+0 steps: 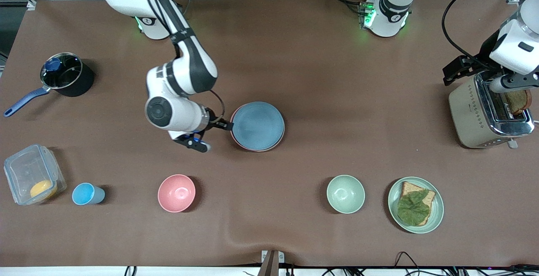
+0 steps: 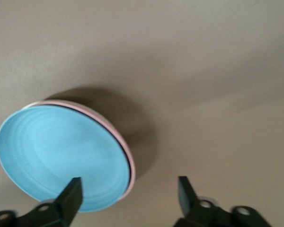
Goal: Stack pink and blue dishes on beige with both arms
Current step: 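Lower the blue plate onto the stack and open the right gripper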
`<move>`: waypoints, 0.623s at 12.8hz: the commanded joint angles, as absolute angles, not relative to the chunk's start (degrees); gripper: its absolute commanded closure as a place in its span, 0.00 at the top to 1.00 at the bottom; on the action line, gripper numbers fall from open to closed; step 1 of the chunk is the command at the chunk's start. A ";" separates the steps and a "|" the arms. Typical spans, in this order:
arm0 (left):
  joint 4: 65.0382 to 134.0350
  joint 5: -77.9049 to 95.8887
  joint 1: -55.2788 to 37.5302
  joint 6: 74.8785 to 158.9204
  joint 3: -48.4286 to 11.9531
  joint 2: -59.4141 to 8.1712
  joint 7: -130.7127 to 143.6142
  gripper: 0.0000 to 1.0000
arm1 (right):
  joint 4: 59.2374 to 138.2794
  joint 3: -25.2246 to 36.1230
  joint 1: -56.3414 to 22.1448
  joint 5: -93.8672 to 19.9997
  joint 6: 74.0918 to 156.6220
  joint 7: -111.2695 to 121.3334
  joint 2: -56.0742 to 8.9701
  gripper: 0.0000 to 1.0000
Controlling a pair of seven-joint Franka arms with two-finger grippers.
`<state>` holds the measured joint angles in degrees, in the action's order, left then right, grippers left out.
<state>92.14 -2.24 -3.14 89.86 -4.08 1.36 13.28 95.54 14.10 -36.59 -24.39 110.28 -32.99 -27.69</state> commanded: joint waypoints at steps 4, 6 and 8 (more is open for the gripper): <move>92.02 -2.55 -2.81 89.91 -3.96 1.58 13.45 1.00 | 93.87 25.81 -35.60 -13.63 100.64 -16.31 -23.56 1.00; 92.11 -2.55 -2.90 89.13 -3.96 1.93 13.53 1.00 | 94.04 31.00 -33.94 -13.62 98.71 -4.37 -21.81 1.00; 92.11 -2.55 -2.81 89.03 -3.96 1.67 13.54 1.00 | 95.00 34.70 -31.83 -13.62 97.13 5.40 -19.35 1.00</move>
<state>92.15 -2.24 -2.92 89.73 -3.94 1.29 13.28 93.41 32.47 -33.63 -14.64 98.99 -2.43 -23.19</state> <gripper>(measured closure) 0.000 0.000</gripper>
